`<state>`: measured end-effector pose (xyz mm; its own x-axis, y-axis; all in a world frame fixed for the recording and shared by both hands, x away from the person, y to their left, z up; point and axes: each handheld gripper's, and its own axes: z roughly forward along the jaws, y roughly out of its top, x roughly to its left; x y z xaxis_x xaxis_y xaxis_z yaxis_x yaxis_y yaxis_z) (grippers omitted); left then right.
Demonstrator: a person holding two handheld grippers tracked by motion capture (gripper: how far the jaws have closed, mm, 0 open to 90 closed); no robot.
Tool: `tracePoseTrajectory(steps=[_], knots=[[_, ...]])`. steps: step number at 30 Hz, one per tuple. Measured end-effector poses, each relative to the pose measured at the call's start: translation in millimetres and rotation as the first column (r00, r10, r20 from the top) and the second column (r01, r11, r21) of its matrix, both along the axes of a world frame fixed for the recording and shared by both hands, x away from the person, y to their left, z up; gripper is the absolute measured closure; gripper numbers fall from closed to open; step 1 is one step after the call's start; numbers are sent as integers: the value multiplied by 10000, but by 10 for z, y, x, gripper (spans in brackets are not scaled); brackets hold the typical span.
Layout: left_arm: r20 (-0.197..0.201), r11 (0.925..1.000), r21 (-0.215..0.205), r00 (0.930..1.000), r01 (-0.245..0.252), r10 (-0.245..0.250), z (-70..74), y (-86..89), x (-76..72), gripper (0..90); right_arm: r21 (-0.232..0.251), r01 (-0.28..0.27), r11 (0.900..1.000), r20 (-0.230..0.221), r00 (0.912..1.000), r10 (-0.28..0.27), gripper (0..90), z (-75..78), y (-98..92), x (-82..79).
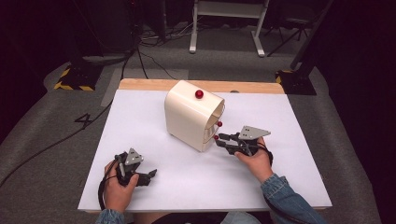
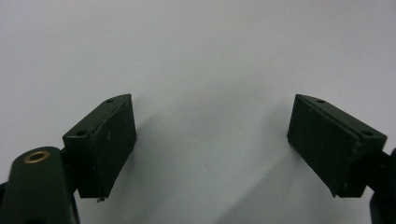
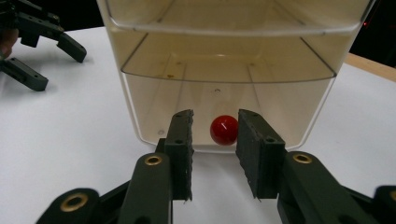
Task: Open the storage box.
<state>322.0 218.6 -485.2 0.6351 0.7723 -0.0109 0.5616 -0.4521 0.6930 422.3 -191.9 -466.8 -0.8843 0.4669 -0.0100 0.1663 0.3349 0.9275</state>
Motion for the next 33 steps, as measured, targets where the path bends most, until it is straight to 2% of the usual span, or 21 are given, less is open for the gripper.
tracePoseTrajectory(steps=[8, 9, 19, 26, 33], knots=[[0, 10000, -2, 10000, 0, 0, 0, 0, 0, 158, 290, 143, 9995, -137, 9998, -139, 706, -80, 40, 72], [3, 10000, 2, 10000, 0, 0, 0, 0, 0, 158, 291, 211, 9994, -182, 9996, -206, 735, -93, 35, 82], [15, 10000, 6, 10000, -10, 10, -1, -1, -2, 157, 503, 241, 9984, -420, 9989, -220, 740, -102, 18, 91], [24, 10000, 4, 10000, -12, 12, -1, -1, -2, 158, 466, 268, 9986, -470, 9986, -246, 741, -72, -27, 60], [48, 10000, 4, 10000, -20, 20, -3, -3, -3, 158, 401, 388, 9984, -501, 9981, -367, 741, -12, -171, -48]])
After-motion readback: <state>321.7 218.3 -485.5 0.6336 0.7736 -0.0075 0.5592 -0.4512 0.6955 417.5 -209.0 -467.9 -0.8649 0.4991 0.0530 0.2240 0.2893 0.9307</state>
